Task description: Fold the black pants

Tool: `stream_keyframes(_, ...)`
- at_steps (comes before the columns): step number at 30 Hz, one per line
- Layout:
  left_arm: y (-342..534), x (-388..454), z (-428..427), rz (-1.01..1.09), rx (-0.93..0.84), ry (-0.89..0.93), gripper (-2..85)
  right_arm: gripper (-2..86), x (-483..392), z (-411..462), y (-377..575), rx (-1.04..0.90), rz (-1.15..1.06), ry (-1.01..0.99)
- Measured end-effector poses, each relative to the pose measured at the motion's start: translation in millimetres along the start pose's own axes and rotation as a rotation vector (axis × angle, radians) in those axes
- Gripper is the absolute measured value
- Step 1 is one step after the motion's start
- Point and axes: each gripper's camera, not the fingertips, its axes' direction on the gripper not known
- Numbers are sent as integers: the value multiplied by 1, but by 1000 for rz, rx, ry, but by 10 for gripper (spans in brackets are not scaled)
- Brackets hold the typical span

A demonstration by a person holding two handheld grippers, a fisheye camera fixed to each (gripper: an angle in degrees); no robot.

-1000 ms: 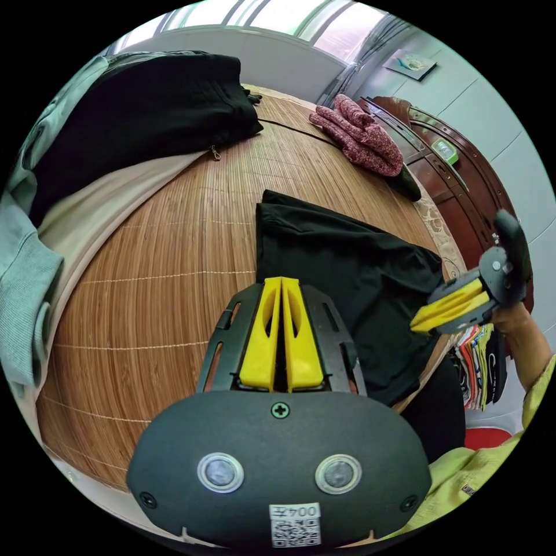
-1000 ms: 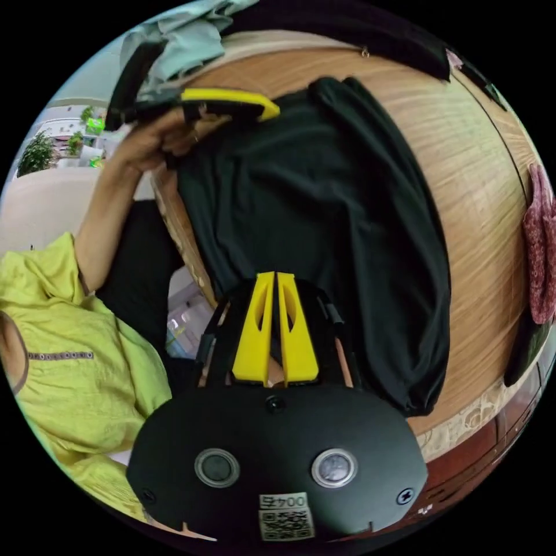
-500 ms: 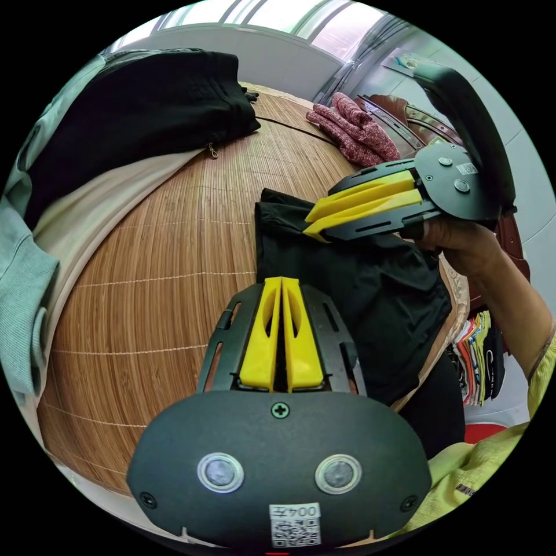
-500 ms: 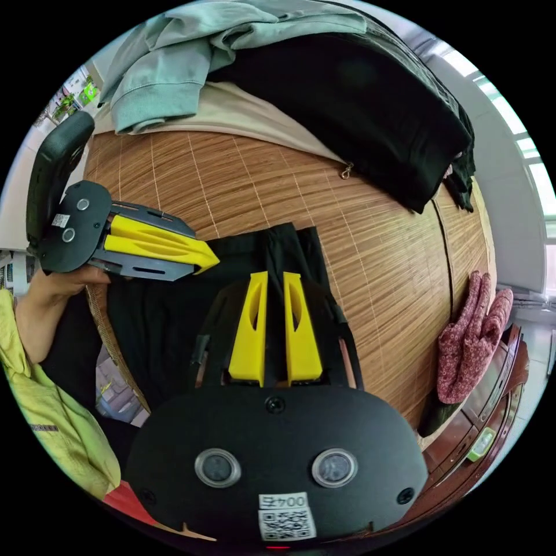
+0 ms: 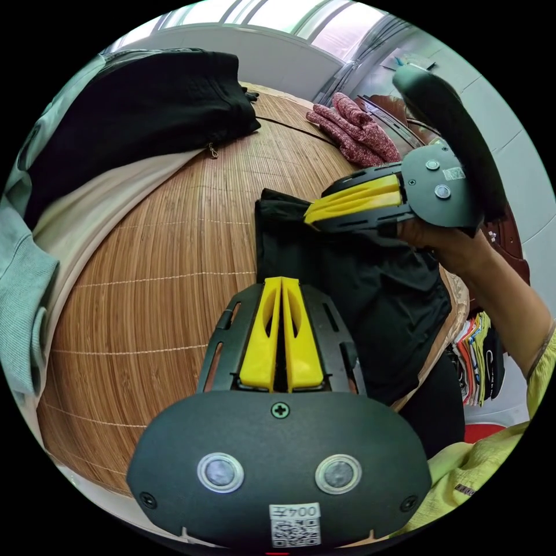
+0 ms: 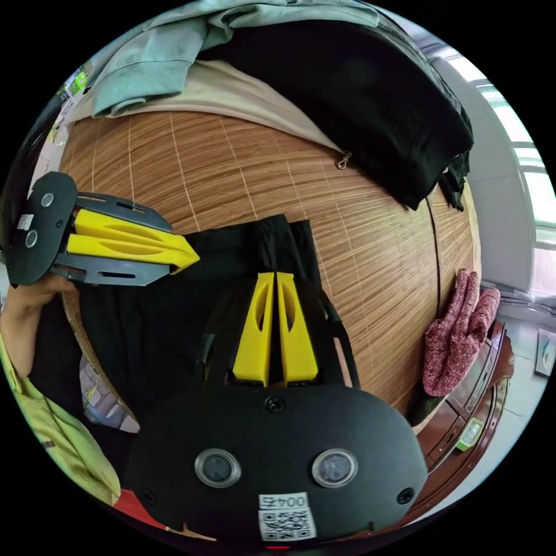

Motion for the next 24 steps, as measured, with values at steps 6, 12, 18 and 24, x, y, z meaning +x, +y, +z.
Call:
stream_keyframes(6, 7, 4, 0, -1, -1, -3, 1, 10, 48, -27, 12, 33, 118, 47)
stream_keyframes(12, 15, 6, 2, -8, -3, 7, 2, 41, 94, -48, 50, -15, 260, 4)
stream_keyframes(18, 22, 15, 6, 4, -4, -15, 2, 34, 82, -119, 222, 196, 465, -166)
stream_keyframes(24, 33, 36, -3, 55, 24, -118, 1, -2, 31, -112, 426, 67, 839, -60)
